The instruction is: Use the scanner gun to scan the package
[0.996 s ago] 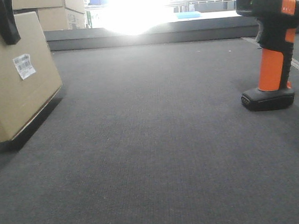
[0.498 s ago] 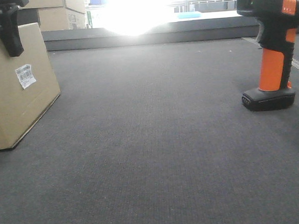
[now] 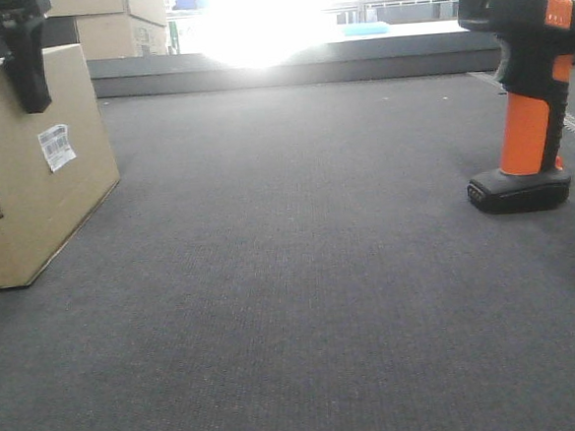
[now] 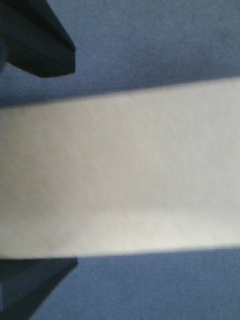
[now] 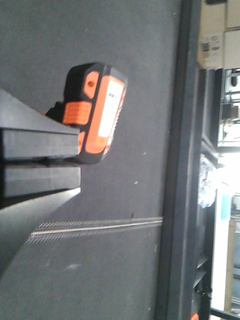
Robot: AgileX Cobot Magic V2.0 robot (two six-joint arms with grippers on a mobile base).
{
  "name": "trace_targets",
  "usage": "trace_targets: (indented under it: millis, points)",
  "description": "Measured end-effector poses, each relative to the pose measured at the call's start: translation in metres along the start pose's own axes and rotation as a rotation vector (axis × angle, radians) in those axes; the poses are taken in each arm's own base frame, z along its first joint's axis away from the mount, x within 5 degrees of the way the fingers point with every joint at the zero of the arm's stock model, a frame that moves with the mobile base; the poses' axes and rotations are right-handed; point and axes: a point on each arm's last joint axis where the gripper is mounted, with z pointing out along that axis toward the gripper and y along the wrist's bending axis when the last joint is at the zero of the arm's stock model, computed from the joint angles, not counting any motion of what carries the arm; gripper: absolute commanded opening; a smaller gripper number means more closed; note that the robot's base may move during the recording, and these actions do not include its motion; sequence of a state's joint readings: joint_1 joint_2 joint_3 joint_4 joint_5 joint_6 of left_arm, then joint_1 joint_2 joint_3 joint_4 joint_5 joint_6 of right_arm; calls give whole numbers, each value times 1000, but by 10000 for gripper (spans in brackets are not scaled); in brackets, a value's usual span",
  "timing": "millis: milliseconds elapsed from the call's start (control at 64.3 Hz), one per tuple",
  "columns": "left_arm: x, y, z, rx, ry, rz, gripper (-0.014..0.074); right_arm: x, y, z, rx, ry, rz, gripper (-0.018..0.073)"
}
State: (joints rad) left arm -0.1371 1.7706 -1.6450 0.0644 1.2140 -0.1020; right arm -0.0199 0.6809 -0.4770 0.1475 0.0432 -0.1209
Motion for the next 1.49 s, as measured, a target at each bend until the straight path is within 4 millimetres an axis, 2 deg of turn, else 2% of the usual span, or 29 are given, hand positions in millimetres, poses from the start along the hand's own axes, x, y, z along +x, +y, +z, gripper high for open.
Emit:
trace_targets:
  millis: [187,358,436,529,731,980,1151,1307,1493]
  points:
    - [8,3,-37,-3,-88,31,498,8,-8,-1,48,93,4,-153]
    - [30,9,-82,-14,-218,47,468,10,-8,-1,49,116,5,-153]
    - [48,13,-99,-26,-297,52,379,11,-8,-1,47,131,13,-153]
    - [77,17,-111,-37,-382,60,200,13,-8,-1,46,154,14,-153]
    - [133,21,-112,-34,-553,78,-114,11,-7,-8,43,136,20,-153]
    - [193,24,-100,-26,-773,101,-111,0,-4,-44,35,-4,12,-153]
    - [232,25,-91,-17,-895,105,-111,18,-2,-65,31,-48,9,-153]
    - [265,27,-93,-12,-1028,100,-111,38,-1,-83,26,-98,5,-153]
    - [291,29,-95,-12,-1132,91,-111,44,1,-99,20,-165,-1,-153]
